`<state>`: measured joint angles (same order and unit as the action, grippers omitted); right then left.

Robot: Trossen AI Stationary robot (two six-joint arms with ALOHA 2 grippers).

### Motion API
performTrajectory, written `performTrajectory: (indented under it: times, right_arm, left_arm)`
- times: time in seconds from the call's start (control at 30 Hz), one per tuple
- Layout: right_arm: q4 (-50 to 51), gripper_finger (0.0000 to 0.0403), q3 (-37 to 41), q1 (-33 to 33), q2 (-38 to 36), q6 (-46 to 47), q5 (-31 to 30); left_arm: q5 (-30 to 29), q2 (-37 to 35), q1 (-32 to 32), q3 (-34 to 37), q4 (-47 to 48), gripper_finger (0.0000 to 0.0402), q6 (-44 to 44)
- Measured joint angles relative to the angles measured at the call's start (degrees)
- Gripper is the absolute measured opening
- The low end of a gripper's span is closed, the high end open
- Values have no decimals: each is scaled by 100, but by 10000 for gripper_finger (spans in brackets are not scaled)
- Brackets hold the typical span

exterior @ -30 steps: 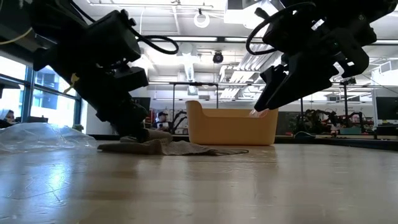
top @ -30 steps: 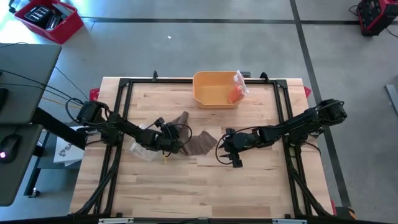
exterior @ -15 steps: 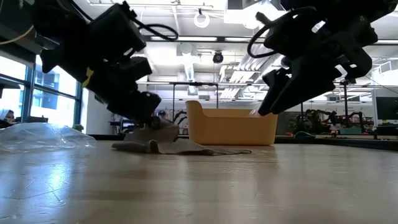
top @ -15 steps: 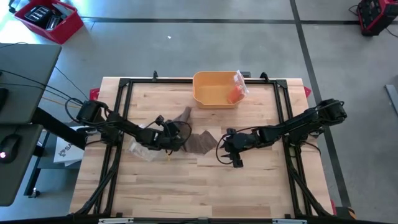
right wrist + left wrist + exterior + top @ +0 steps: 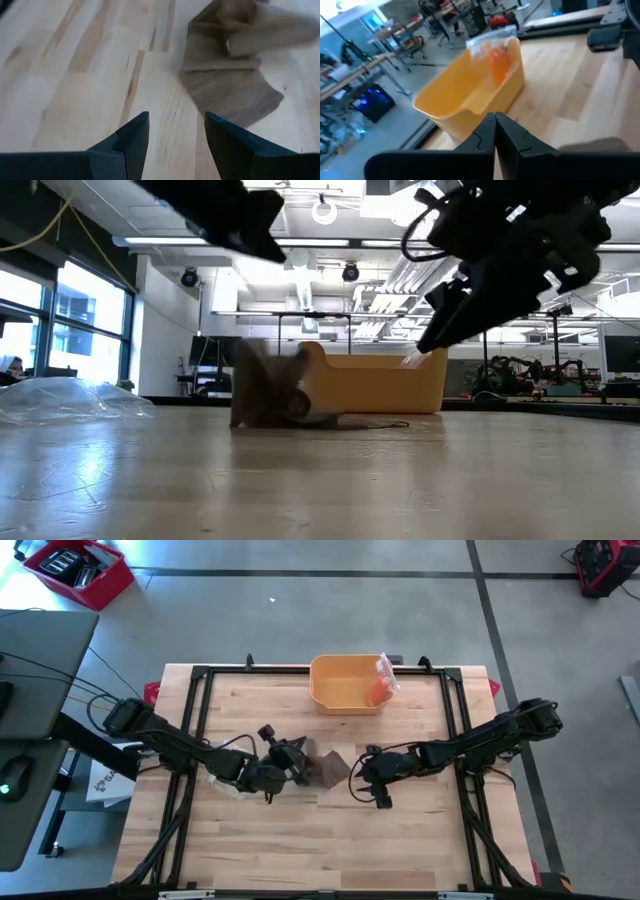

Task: Roll bandage
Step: Roll the brown bandage

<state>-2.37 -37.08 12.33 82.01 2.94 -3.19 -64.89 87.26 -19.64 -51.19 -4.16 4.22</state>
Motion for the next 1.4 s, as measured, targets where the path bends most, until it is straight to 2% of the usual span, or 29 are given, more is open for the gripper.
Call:
performTrajectory:
  times: [0.1, 0.2, 0.37, 0.53, 0.63, 0.73, 0.8, 0.9, 1.03, 1.17, 1.23, 1.3, 1.4]
  right_arm:
    - [-203, 183, -2, -118, 141, 297, -89]
    - [-259, 183, -2, -161, 286, 346, -113]
    - [-213, 183, -2, -165, 401, 308, -541]
    - [142, 183, -2, -292, 381, 527, -1249]
    - [197, 183, -2, -356, 379, 599, -1313]
    - [-36, 183, -2, -349, 379, 460, -1081]
    - [-379, 183, -2, -366, 407, 216, -658]
    - [-1037, 183, -7, -369, 618, -67, -103]
    - [-1723, 183, -4, -369, 1077, -169, -93]
    - [-1720, 183, -2, -328, 1393, -338, 668]
    - [-1450, 183, -2, -238, 1378, -518, 1010]
    - [-1012, 183, 1, -127, 1212, -588, 1042]
    - [-528, 183, 2, 12, 788, -629, 742]
  left_arm:
    - [-142, -16, 14, -38, 18, 0, -83]
    - [3, 16, 62, -36, 244, 0, 227]
    - [652, 18, 87, -32, 778, 0, 1134]
    - [1612, 57, 55, -33, 880, 0, 1446]
    - [1827, 189, 143, -34, 1061, 0, 2011]
    - [2148, 390, 389, -34, 1212, 0, 2719]
    - [2583, 572, 566, -27, 1189, 0, 2979]
    - [3378, 941, 727, -25, 931, 0, 2975]
    - [4655, 1431, 750, -19, 571, 0, 2833]
    - [5702, 1717, 478, -19, 199, 0, 2617]
    - [5881, 1732, 288, -21, 115, 0, 2616]
    - [5847, 1641, 94, -36, 181, 0, 2671]
    - [5332, 1348, -166, -36, 255, 0, 2804]
